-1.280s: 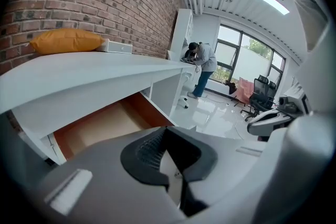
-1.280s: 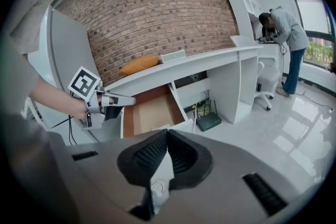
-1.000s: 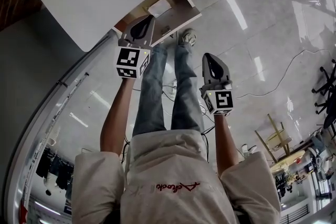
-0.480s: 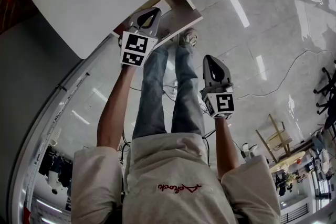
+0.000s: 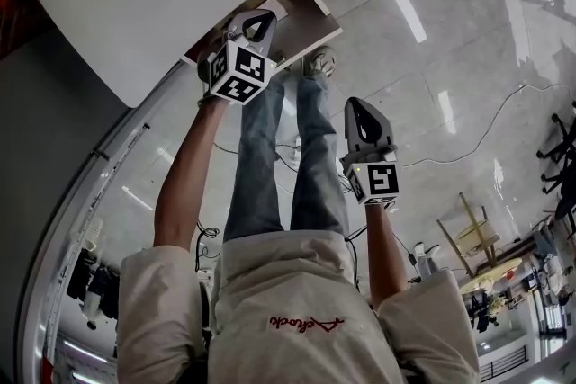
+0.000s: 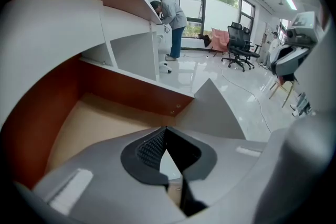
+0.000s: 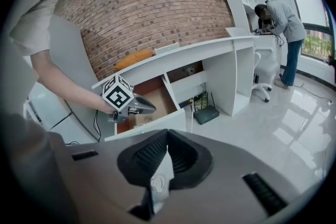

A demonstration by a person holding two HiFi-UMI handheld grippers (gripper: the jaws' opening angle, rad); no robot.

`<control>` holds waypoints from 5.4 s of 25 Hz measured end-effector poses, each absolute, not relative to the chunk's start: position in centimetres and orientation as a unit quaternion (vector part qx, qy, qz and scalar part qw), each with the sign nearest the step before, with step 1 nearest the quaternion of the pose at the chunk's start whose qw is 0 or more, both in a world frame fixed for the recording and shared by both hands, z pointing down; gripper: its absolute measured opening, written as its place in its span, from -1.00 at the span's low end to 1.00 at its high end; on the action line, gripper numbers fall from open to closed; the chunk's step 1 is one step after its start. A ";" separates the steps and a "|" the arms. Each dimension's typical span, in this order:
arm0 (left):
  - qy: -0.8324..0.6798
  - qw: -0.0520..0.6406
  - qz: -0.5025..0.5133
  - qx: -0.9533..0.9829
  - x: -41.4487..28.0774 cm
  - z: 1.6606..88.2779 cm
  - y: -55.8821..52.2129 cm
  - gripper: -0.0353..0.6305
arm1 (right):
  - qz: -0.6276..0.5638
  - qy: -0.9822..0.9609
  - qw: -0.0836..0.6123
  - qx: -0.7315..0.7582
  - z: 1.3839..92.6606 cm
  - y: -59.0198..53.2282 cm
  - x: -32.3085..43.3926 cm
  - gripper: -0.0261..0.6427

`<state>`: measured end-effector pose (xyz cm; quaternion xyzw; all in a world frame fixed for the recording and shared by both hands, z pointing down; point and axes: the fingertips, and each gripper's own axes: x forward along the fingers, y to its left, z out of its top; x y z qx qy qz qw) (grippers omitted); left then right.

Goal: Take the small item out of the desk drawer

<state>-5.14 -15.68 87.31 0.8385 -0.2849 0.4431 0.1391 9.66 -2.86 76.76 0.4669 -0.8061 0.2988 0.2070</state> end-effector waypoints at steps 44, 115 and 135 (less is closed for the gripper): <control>-0.279 0.268 0.487 0.783 -5.2 95.7 -15.8 -0.86 | 0.313 -0.791 0.211 0.481 77.7 -4.6 11.4 -0.89; -0.466 0.159 0.187 0.850 -7.1 54.7 -15.2 -0.87 | 0.132 -0.843 0.116 0.508 53.4 -14.0 8.7 -0.89; -0.499 0.079 0.113 0.855 -7.4 41.0 -18.6 -0.87 | 0.042 -0.832 0.060 0.550 40.3 -16.6 11.8 -0.89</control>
